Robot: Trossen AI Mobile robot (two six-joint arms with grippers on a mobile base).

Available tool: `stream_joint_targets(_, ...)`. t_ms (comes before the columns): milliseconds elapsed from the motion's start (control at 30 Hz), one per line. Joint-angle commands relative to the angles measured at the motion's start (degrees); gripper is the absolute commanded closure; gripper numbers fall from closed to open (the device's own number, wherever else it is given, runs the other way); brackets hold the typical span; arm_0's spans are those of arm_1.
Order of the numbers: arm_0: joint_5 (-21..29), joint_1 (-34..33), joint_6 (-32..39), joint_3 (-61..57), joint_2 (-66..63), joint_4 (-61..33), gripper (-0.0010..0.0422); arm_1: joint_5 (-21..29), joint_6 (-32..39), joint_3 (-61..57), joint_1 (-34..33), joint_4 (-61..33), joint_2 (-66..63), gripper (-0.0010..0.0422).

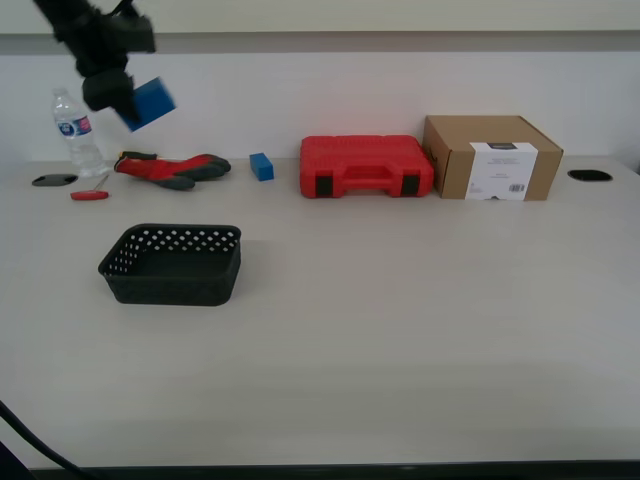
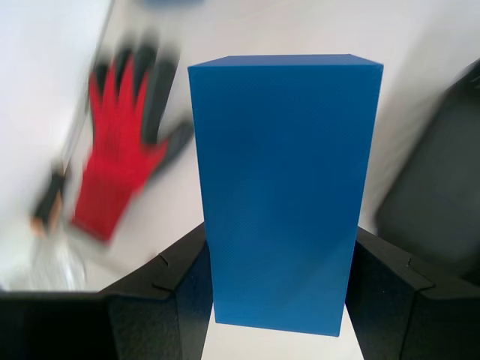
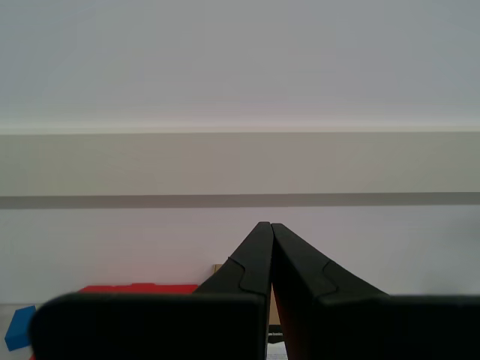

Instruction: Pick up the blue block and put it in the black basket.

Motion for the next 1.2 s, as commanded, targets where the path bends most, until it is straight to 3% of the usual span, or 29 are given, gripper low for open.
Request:
stream_joint_targets(33,0.02,0.0,0.0,0.07,0.0,-0.68,0.0413,0.33,2.45,-4.96,-5.92,-0.39,-4.46,0.0414)
stream_joint_targets(167,0.02,0.0,0.0,0.04,0.0,-1.03,0.0413,-0.09,2.78,-13.9,-11.1,3.15,-5.11,0.0414)
stream_joint_targets(333,0.02,0.02,0.0,0.07,0.0,-1.05,0.0413,-1.33,5.11,-22.45,-10.47,4.11,-4.92,0.0413)
stream_joint_targets(633,0.02,0.02,0.0,0.07,0.0,-1.05,0.0413,-1.62,-3.63,-26.45,-9.68,-1.95,-5.2,0.0413)
stream_joint_targets(867,0.02,0.0,0.0,0.07,0.0,-1.05,0.0413,-1.57,-3.98,-34.91,-9.53,8.59,-5.2,0.0413)
stream_joint_targets(1067,0.02,0.0,0.0,0.07,0.0,-1.03,0.0413,-1.57,-16.26,-34.91,-9.2,14.56,-4.9,0.0412)
stream_joint_targets(1200,0.02,0.0,0.0,0.07,0.0,-1.05,0.0413,-1.6,-17.79,-34.93,-9.03,14.86,-4.9,0.0412)
